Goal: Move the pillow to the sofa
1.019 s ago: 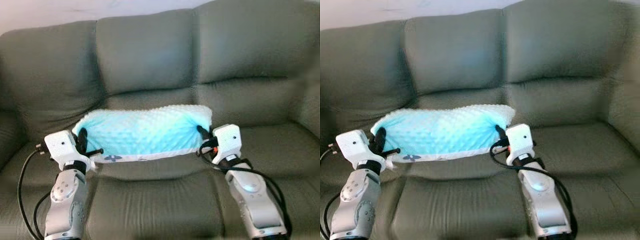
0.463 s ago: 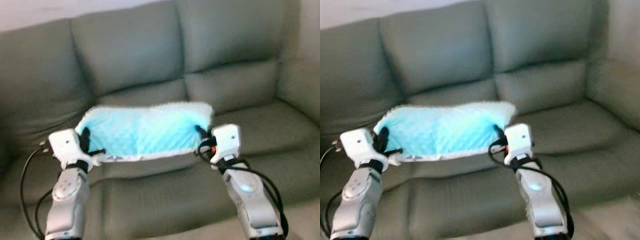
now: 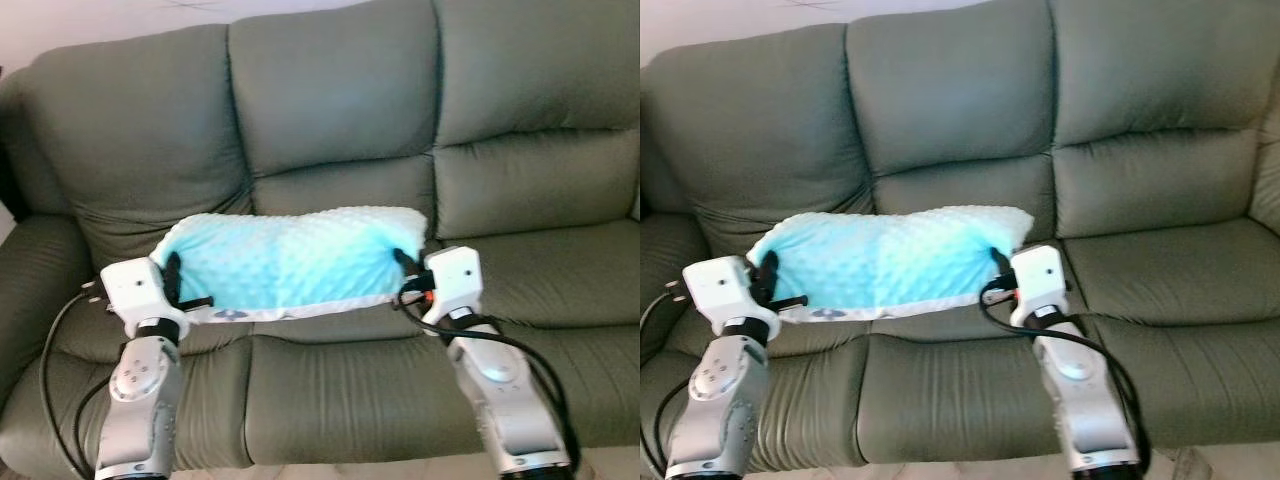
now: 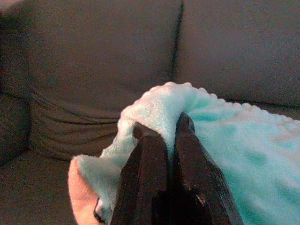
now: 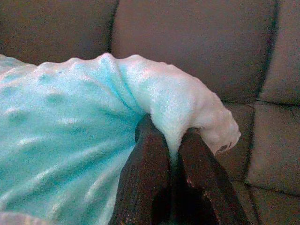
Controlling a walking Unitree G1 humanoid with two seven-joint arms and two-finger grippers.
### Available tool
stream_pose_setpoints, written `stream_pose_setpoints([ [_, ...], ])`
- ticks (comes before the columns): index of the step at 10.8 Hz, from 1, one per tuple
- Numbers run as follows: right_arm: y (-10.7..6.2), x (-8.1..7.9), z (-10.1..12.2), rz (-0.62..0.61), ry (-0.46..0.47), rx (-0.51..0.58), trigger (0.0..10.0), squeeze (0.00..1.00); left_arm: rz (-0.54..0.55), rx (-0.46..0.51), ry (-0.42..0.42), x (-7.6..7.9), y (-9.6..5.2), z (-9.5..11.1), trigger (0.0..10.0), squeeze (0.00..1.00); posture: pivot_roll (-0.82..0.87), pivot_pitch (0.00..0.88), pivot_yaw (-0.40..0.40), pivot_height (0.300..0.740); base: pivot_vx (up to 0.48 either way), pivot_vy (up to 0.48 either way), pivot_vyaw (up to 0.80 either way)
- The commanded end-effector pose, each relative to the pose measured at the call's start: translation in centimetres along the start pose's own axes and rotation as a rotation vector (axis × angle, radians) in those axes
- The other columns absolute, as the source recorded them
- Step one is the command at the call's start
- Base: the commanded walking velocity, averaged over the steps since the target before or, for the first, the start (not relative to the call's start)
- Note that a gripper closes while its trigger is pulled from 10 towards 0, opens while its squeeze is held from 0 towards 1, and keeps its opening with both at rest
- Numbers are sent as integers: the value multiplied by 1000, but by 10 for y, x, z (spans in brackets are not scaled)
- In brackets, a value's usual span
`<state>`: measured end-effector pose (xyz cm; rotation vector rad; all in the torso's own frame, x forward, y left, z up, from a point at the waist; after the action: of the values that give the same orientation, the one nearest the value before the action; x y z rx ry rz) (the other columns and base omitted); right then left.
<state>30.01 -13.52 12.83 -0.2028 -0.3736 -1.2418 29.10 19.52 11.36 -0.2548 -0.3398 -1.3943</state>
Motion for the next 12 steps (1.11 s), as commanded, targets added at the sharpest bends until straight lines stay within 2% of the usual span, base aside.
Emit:
stream_pose_setpoints([
  [1,3,-2,6,3,0,26,10000,0,6,18,17,-1,2,5,10000,0,-241,86,143,740,0,0,0],
  [4,2,0,4,-7,-6,13,10000,0,0,6,20,2,1,1,10000,0,-244,90,142,740,0,-86,0],
  [7,3,-2,3,4,-9,6,10000,0,15,-4,-22,-2,-2,-3,10000,0,-244,101,138,740,0,0,0],
  [8,2,-2,0,7,-9,-7,10000,0,15,-20,-11,-3,-4,-8,10000,0,-245,105,139,740,0,0,0],
  [10,-1,-4,-23,-12,19,-125,10000,0,19,-140,25,-17,-7,-40,10000,0,-236,128,145,740,0,0,0],
  [11,-3,-1,-32,-26,2,-165,10000,0,6,-185,27,-21,-9,-53,10000,0,-238,142,151,740,0,0,0],
  [12,-6,5,-38,-53,-13,-197,10000,0,-5,-238,-3,-20,-13,-68,10000,0,-245,169,162,740,0,0,0],
])
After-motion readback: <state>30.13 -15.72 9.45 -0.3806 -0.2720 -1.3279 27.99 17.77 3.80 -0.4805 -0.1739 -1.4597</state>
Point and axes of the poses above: a point about 5 cm out from each wrist's last joint towards the gripper, its own y axis pointing out of the wrist towards the gripper, its own z axis along the axis of the wrist's last joint, x = y × z, the point moved 1 cm from there along y, pointing out of the wrist towards the gripper, and after that the axes turned 14 degrees about -y, right-handed, at the moved point
